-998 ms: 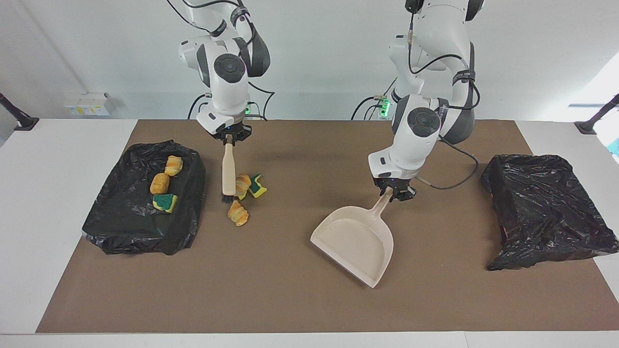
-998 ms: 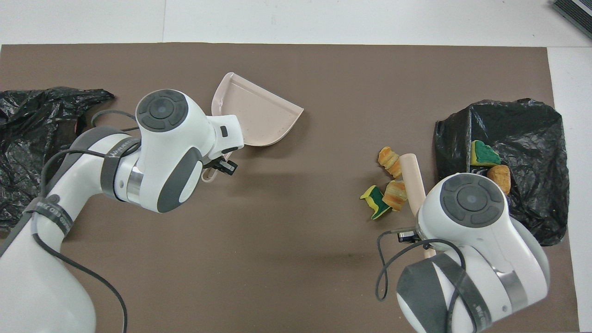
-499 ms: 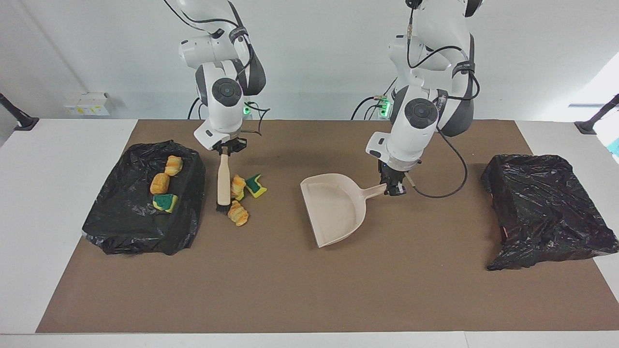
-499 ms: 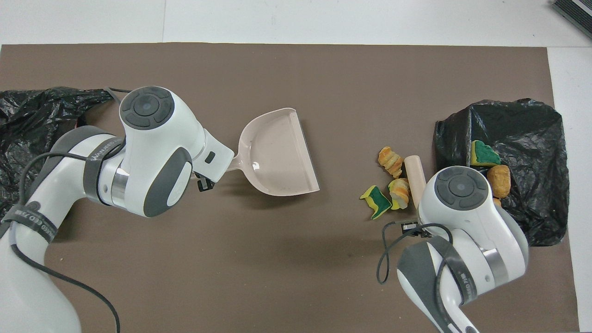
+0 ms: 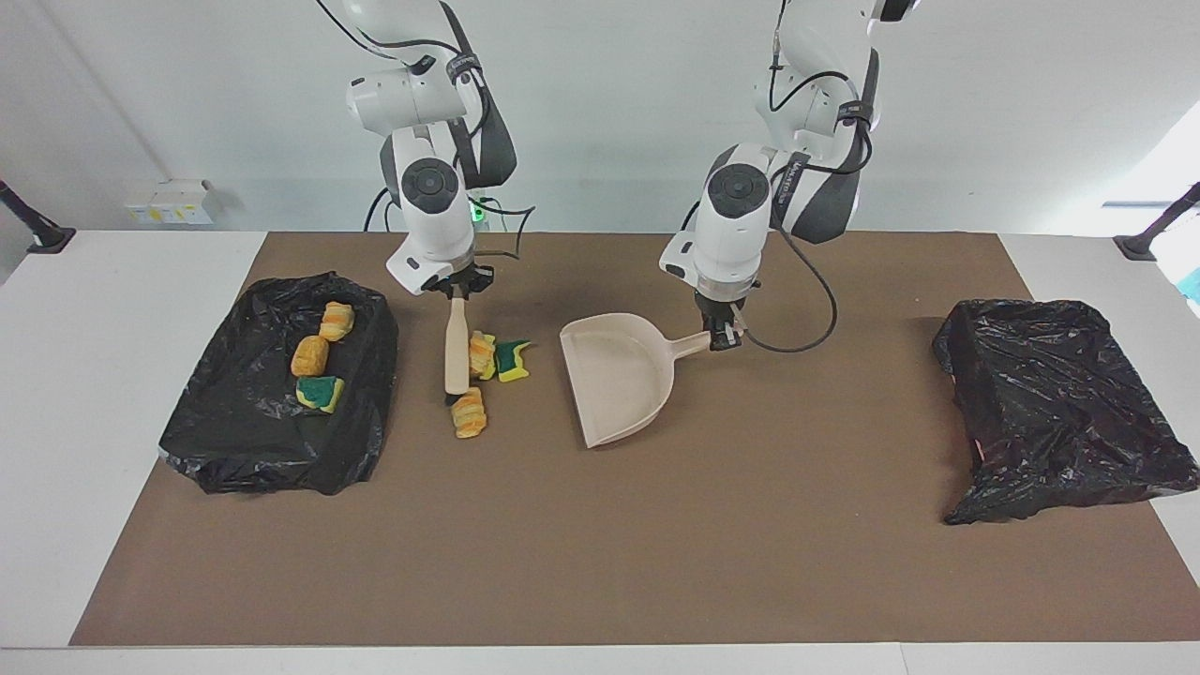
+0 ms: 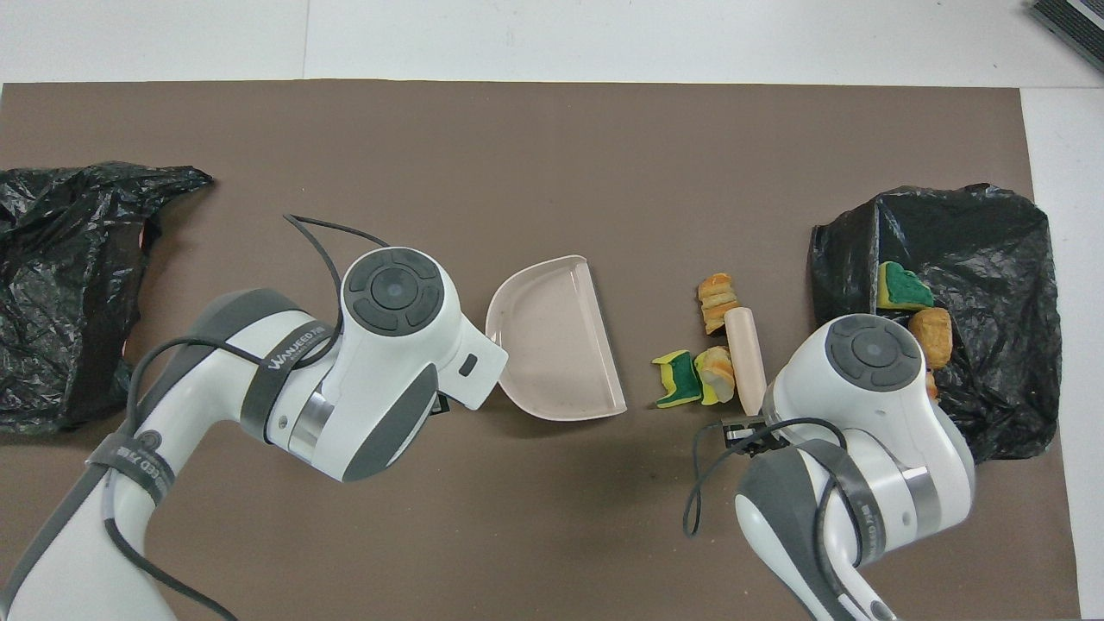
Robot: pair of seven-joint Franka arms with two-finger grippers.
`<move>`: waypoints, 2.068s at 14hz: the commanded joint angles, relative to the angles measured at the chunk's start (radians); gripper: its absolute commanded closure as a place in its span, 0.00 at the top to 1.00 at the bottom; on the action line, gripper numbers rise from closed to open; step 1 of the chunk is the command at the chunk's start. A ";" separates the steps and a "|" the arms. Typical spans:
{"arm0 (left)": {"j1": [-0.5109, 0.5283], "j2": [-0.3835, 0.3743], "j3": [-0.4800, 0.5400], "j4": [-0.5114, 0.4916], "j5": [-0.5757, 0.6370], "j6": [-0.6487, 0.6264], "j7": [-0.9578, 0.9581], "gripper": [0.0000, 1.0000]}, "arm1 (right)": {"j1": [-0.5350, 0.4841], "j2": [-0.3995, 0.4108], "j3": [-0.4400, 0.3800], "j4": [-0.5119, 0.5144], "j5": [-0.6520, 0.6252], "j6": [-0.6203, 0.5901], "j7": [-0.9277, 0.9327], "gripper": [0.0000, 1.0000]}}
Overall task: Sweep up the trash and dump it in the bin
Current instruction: 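Place the dustpan beside the trash pile with the left gripper, then sweep the sponge and bread into the dustpan with the right gripper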
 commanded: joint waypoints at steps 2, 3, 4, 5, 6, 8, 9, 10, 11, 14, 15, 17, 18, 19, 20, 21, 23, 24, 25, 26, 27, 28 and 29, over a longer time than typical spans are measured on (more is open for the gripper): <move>-0.095 -0.041 0.012 -0.065 0.132 0.009 -0.128 0.00 | -0.006 -0.018 0.008 -0.018 0.137 0.039 -0.033 0.00; -0.095 -0.041 0.012 -0.066 0.137 0.006 -0.128 0.00 | -0.002 -0.018 0.010 -0.018 0.139 0.039 -0.029 0.00; -0.097 -0.041 0.010 -0.069 0.137 0.002 -0.126 0.00 | 0.000 -0.018 0.010 -0.018 0.141 0.039 -0.029 0.00; -0.102 -0.041 0.010 -0.075 0.137 0.002 -0.126 0.00 | -0.002 -0.018 0.010 -0.018 0.162 0.039 -0.032 0.00; -0.112 -0.041 0.009 -0.086 0.137 0.008 -0.128 0.00 | 0.000 -0.015 0.010 -0.018 0.214 0.042 -0.033 0.00; -0.125 -0.036 0.007 -0.097 0.135 0.033 -0.129 0.00 | 0.061 0.025 0.010 -0.017 0.268 0.077 -0.030 0.00; -0.126 -0.034 0.007 -0.097 0.135 0.041 -0.129 0.00 | 0.102 0.033 0.012 -0.006 0.291 0.088 -0.029 0.00; -0.126 -0.034 0.006 -0.097 0.135 0.044 -0.129 0.00 | 0.129 0.042 0.010 0.017 0.324 0.079 -0.027 0.00; -0.128 -0.034 0.004 -0.098 0.131 0.047 -0.132 0.00 | 0.130 0.045 0.010 0.028 0.357 0.071 -0.029 0.00; -0.148 -0.030 0.004 -0.103 0.124 0.067 -0.158 0.00 | 0.135 0.050 0.012 0.068 0.490 0.069 0.002 0.00; -0.145 -0.027 0.004 -0.102 0.124 0.073 -0.157 0.00 | 0.133 0.047 0.012 0.106 0.490 0.042 0.040 0.00; -0.134 -0.024 0.004 -0.100 0.121 0.091 -0.154 0.00 | 0.132 0.043 0.004 0.198 0.438 -0.073 0.086 0.00; -0.129 -0.022 0.006 -0.098 0.121 0.094 -0.151 0.00 | 0.120 0.045 0.005 0.241 0.338 -0.119 0.094 0.00; -0.123 -0.021 0.007 -0.095 0.121 0.094 -0.146 0.00 | 0.117 0.051 0.007 0.276 0.218 -0.166 0.093 0.00; -0.102 -0.014 0.006 -0.094 0.121 0.094 -0.145 0.00 | 0.118 0.053 0.008 0.276 0.106 -0.178 0.080 0.00; -0.097 -0.011 0.006 -0.091 0.121 0.094 -0.144 0.00 | 0.113 0.053 0.007 0.275 0.031 -0.179 0.055 0.00; -0.080 -0.008 0.007 -0.086 0.105 0.091 -0.157 0.00 | 0.024 0.078 0.002 0.284 -0.033 -0.161 -0.108 0.00; -0.065 -0.007 0.007 -0.086 0.073 0.091 -0.160 0.00 | -0.020 0.117 0.002 0.314 -0.068 -0.161 -0.157 0.00; -0.059 -0.001 0.009 -0.082 0.046 0.084 -0.161 0.00 | -0.035 0.167 0.004 0.350 -0.132 -0.161 -0.192 0.00; -0.057 0.001 0.010 -0.074 0.039 0.076 -0.170 0.00 | -0.038 0.209 0.004 0.387 -0.154 -0.162 -0.193 0.00; -0.050 0.004 0.010 -0.068 0.040 0.070 -0.175 0.00 | -0.029 0.249 0.002 0.401 -0.175 -0.158 -0.193 0.00; -0.037 0.009 0.010 -0.063 0.040 0.062 -0.177 0.00 | -0.028 0.254 0.004 0.384 -0.192 -0.141 -0.193 0.00; -0.040 0.009 0.010 -0.062 0.040 0.053 -0.177 0.00 | -0.029 0.249 0.005 0.361 -0.192 -0.133 -0.193 0.00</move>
